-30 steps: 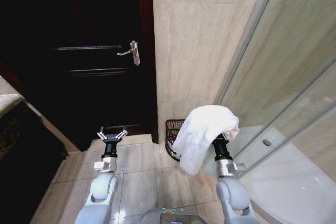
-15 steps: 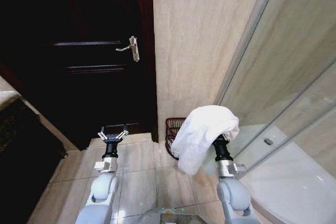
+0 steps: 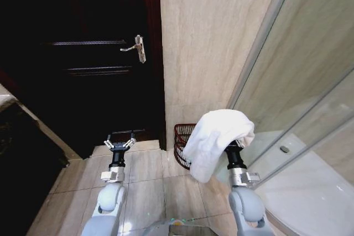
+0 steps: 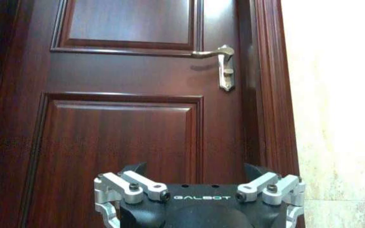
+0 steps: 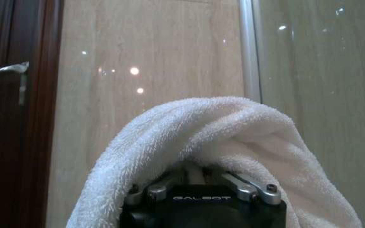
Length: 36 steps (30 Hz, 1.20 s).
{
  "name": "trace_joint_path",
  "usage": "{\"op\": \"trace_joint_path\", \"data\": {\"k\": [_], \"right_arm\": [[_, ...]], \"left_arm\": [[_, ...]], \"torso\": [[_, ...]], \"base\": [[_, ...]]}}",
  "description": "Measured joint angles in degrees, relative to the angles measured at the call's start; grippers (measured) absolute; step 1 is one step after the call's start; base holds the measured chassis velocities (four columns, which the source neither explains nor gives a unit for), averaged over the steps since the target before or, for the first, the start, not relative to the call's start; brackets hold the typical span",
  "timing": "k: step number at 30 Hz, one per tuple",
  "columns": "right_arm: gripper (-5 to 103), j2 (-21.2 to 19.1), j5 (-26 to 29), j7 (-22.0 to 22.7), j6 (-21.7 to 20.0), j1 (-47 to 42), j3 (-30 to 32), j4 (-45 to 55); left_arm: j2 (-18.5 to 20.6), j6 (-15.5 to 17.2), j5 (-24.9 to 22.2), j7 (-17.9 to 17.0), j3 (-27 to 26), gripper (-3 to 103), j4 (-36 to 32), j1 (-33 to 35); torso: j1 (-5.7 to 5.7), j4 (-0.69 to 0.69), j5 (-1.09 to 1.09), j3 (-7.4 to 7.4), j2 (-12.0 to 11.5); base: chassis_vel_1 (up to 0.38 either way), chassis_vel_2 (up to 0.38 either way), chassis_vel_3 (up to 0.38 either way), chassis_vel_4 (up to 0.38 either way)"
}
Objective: Discard the used towel into the hamper.
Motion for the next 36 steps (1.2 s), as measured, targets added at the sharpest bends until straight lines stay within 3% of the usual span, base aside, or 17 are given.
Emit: {"op": "trace_joint_path", "data": {"k": [4, 10, 12, 20, 26, 36], "right_arm": [[6, -1.35, 2.19, 0.54, -2.61, 2.15, 0.18, 1.26], [6, -7.11, 7.76, 2.07, -8.49, 9.72, 0.0, 1.98], [6, -7.28, 7.94, 2.13, -8.65, 10.05, 0.01, 1.9], [6, -13.5, 14.31, 4.59, -14.62, 23.4, -1.12, -1.83], [6, -15.1, 16.76, 4.62, -15.08, 28.42, -1.95, -6.6], [6, -11.86, 19.63, 1.65, -12.5, 33.74, -2.62, -18.42]], "left_arm": [[-0.15, 0.21, 0.03, 0.32, -0.36, 100, -0.43, 0.34], [-0.57, 0.3, 0.28, 0.46, -1.18, 100, -1.01, 1.19], [-0.57, 0.3, 0.29, 0.46, -1.21, 100, -1.04, 1.2], [-0.68, 0.31, 0.69, 0.52, -2.77, 100, -2.16, 1.85], [-0.99, -0.18, 1.12, 0.46, -3.41, 100, -2.07, 2.35], [-1.78, -1.27, 2.12, 0.39, -3.51, 100, -1.43, 2.82]], "torso": [[0.04, 0.01, 0.0, 0.04, 0.08], [0.11, 0.01, 0.0, 0.15, 0.25], [0.11, 0.01, 0.0, 0.15, 0.26], [0.17, 0.02, 0.0, 0.24, 0.4], [0.21, 0.0, 0.0, 0.28, 0.47], [0.24, 0.01, 0.0, 0.33, 0.53]], "base": [[0.0, 0.0, 0.0, 0.0], [0.0, 0.0, 0.0, 0.0], [0.0, 0.0, 0.0, 0.0], [0.0, 0.0, 0.0, 0.0], [0.0, 0.0, 0.0, 0.0], [0.0, 0.0, 0.0, 0.0]]}}
